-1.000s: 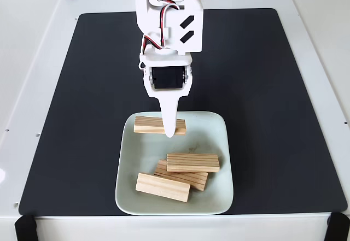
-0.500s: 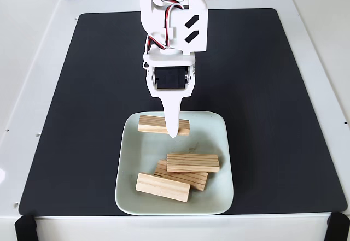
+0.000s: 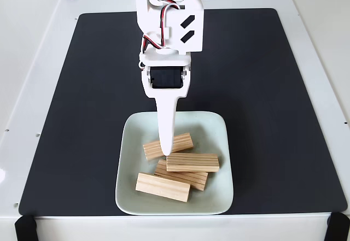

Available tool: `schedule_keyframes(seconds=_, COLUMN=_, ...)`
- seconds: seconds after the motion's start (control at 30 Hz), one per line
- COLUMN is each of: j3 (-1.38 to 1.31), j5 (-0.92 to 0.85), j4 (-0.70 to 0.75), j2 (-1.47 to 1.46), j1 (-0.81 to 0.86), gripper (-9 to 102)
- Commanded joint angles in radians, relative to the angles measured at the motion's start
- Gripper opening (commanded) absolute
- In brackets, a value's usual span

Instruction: Pick up the wooden block and place them on the plate.

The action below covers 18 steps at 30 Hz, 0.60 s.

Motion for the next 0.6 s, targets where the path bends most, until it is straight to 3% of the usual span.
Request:
schedule_keyframes(seconds=0.0, j3=0.009, j5=-0.006, j4=0.002, j2=0.032, j1=0.002, gripper=54)
schedule_keyframes(seconds=0.2, j3=0.028, j5=-0.003, j4=0.003, j2=0.084, j1=0.002, gripper=50)
schedule_keyframes(seconds=0.3, j3=0.101, j5=-0.002, j4=-0.006, j2=0.156, j1=-0.003, gripper=35)
schedule_keyframes(seconds=0.47, j3=0.268, j5=0.008, j4=-0.014, j2=0.321, j1=-0.020, gripper=-2)
schedule_keyframes(seconds=0.57, j3=0.387, j5=0.009, j4=-0.049, j2=0.434, j1=-0.043, gripper=1)
